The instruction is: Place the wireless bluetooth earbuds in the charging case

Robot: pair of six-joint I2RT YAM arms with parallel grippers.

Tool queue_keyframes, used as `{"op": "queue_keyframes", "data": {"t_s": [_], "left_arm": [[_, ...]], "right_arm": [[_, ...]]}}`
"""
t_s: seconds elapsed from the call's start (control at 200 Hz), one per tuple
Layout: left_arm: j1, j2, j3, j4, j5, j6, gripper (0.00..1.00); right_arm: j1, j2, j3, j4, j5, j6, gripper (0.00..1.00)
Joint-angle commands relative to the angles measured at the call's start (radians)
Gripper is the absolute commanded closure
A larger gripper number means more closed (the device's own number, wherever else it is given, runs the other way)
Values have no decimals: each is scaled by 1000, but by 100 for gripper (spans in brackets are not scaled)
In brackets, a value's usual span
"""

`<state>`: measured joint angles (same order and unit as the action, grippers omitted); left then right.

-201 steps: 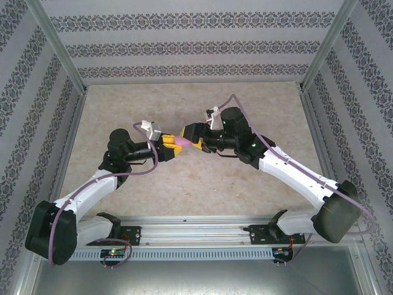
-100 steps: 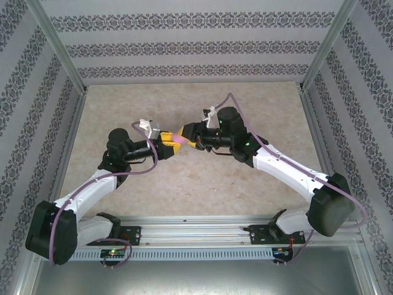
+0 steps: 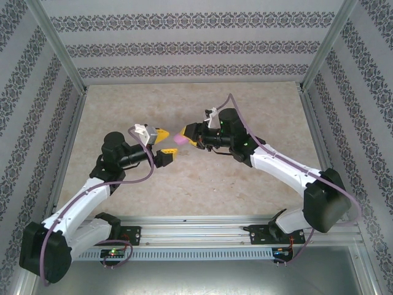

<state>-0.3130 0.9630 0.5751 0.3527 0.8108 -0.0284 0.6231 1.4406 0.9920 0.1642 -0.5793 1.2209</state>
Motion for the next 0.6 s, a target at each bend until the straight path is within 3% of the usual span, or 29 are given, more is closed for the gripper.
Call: {"op": "queue_keyframes", "data": {"t_s": [0.0, 0.37, 0.595], "left_arm": [[1, -36, -27, -89, -105, 53, 21], [14, -88, -68, -212, -283, 55, 21], [22, -81, -87, -212, -300, 53, 20]], "right_arm": [[-32, 57, -31, 31, 30, -73, 89], [-40, 353, 122, -142, 133, -356, 90], [-71, 486, 74, -54, 112, -326, 90]]}}
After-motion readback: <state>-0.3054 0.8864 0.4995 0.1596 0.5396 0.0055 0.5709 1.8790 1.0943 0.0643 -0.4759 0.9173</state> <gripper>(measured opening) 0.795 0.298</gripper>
